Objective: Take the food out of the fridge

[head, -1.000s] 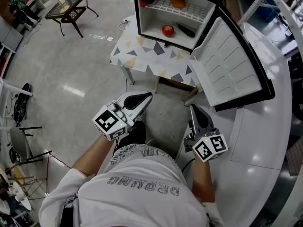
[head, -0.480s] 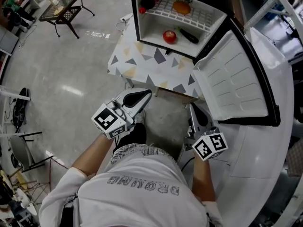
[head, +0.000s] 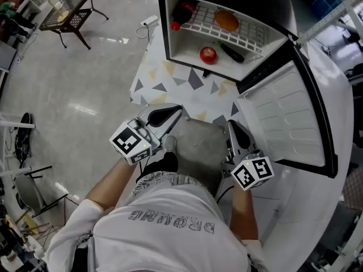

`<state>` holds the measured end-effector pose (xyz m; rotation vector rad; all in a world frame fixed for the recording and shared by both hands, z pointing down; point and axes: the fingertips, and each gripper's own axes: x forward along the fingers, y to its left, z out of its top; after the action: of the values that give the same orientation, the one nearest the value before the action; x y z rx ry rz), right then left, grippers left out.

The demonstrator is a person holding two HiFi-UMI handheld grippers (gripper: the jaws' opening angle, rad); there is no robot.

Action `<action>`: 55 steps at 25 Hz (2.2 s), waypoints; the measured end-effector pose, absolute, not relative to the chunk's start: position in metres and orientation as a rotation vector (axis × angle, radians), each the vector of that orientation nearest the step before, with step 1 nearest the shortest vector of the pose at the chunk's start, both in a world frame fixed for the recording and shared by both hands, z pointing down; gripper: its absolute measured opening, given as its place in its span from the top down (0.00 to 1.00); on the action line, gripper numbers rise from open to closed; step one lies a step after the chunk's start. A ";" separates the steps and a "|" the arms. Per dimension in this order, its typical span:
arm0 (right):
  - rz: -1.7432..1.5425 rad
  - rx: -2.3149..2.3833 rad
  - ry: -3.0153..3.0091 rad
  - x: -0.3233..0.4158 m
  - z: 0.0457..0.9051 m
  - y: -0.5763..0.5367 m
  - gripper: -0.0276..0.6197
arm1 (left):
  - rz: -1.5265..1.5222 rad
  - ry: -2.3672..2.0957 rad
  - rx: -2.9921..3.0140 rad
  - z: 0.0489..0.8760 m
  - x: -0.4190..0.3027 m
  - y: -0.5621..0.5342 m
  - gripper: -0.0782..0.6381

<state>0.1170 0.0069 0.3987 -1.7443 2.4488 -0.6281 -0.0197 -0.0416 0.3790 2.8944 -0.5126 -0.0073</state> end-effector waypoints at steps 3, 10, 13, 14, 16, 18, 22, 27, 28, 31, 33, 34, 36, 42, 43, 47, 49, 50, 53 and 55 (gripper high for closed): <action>-0.621 -1.764 2.448 0.111 0.394 -0.015 0.96 | -0.010 -0.496 2.893 0.377 -0.025 -0.064 0.88; -0.598 -1.828 2.437 0.105 0.393 -0.061 0.96 | -0.027 -0.461 2.883 0.378 -0.035 -0.110 0.88; -0.589 -1.854 2.427 0.103 0.391 -0.078 0.96 | -0.028 -0.445 2.877 0.380 -0.040 -0.127 0.88; -0.584 -1.863 2.422 0.103 0.390 -0.083 0.96 | -0.026 -0.438 2.875 0.380 -0.041 -0.132 0.88; -0.571 -1.886 2.414 0.104 0.388 -0.093 0.96 | -0.026 -0.426 2.874 0.381 -0.043 -0.141 0.88; -0.556 -1.911 2.410 0.106 0.386 -0.102 0.96 | -0.030 -0.417 2.875 0.381 -0.044 -0.149 0.88; -0.525 -1.962 2.398 0.110 0.384 -0.118 0.96 | -0.039 -0.407 2.869 0.382 -0.047 -0.162 0.88; -0.469 -2.012 2.389 0.116 0.372 -0.135 0.96 | -0.046 -0.383 2.863 0.384 -0.045 -0.171 0.88; -0.460 -2.017 2.387 0.117 0.371 -0.139 0.96 | -0.048 -0.381 2.865 0.384 -0.045 -0.173 0.88; -0.447 -2.034 2.383 0.118 0.369 -0.148 0.96 | -0.055 -0.380 2.864 0.382 -0.044 -0.178 0.88; -0.434 -2.048 2.389 0.120 0.368 -0.154 0.96 | -0.057 -0.379 2.864 0.382 -0.041 -0.180 0.88; -0.427 -2.052 2.393 0.121 0.368 -0.157 0.96 | -0.055 -0.381 2.866 0.383 -0.040 -0.182 0.88; -0.416 -2.053 2.398 0.123 0.366 -0.164 0.96 | -0.053 -0.389 2.869 0.383 -0.038 -0.185 0.88; -0.364 -2.058 2.406 0.136 0.356 -0.187 0.95 | -0.052 -0.428 2.872 0.379 -0.030 -0.194 0.88; -0.354 -2.060 2.409 0.138 0.355 -0.192 0.95 | -0.049 -0.434 2.872 0.379 -0.029 -0.195 0.88; -0.319 -2.074 2.417 0.146 0.349 -0.211 0.95 | -0.040 -0.476 2.869 0.379 -0.024 -0.204 0.88; -0.300 -2.079 2.422 0.149 0.347 -0.219 0.95 | -0.038 -0.502 2.863 0.379 -0.021 -0.208 0.88; -0.291 -2.080 2.427 0.150 0.347 -0.224 0.95 | -0.036 -0.514 2.861 0.380 -0.020 -0.209 0.88; -0.273 -2.080 2.442 0.153 0.346 -0.235 0.95 | -0.032 -0.543 2.856 0.380 -0.013 -0.212 0.88; -0.259 -2.082 2.452 0.157 0.346 -0.242 0.93 | -0.029 -0.562 2.852 0.380 -0.008 -0.213 0.88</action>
<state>0.1571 -0.2424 0.3461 -2.0819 2.4517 -0.2594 -0.0079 -0.2133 0.3801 2.8522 -0.5616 -0.0291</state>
